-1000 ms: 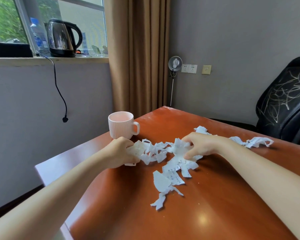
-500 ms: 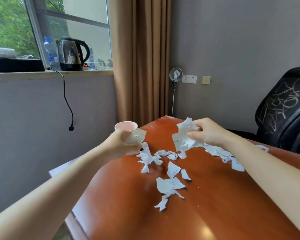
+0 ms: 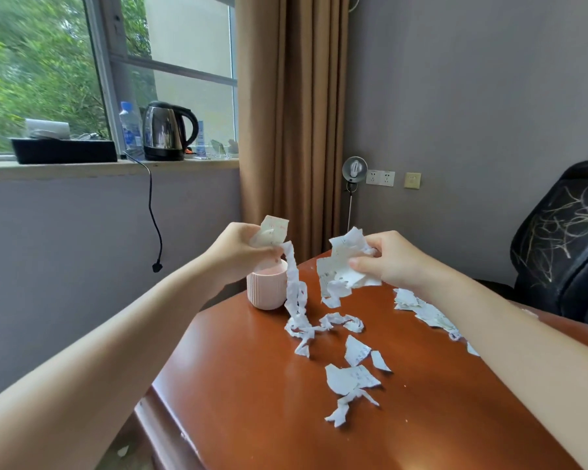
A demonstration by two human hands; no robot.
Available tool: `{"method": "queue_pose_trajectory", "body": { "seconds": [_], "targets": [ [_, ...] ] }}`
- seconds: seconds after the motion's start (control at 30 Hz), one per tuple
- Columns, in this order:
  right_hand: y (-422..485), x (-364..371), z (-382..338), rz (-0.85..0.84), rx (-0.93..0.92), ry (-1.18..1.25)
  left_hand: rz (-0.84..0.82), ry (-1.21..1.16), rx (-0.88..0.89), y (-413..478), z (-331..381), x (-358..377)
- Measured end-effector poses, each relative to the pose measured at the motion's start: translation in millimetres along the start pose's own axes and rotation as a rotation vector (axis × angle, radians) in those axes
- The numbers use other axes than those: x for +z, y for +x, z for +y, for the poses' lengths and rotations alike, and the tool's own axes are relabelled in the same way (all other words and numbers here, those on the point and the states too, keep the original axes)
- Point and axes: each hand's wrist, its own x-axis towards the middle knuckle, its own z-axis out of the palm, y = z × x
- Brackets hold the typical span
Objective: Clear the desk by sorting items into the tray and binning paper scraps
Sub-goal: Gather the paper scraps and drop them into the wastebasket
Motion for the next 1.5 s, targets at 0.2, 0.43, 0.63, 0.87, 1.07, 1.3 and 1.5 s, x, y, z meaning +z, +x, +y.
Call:
{"method": "queue_pose_trajectory", "body": {
  "seconds": [0.2,0.43,0.63,0.87,1.07,1.3,1.5],
  "targets": [
    [3,17,-8,-0.029,0.015,0.039,0.034,-0.054,0.016,0,4,-18],
    [12,53,-17,-0.081,0.051,0.099,0.112,-0.087,-0.041,-15,-9,-50],
    [24,96,-49,-0.166,0.000,0.140,0.216,-0.099,-0.080,-32,-25,-100],
    [46,154,-91,-0.205,-0.029,0.206,0.312,-0.087,-0.101,-55,-49,-157],
    [49,209,-125,-0.340,-0.103,0.297,0.375,-0.089,-0.126,-81,-78,-199],
    [44,290,-141,-0.421,-0.104,0.258,0.395,-0.088,-0.246,-124,-139,-225],
    [39,356,-136,-0.435,-0.095,0.104,0.377,-0.126,-0.369,-157,-215,-228]
  ]
}}
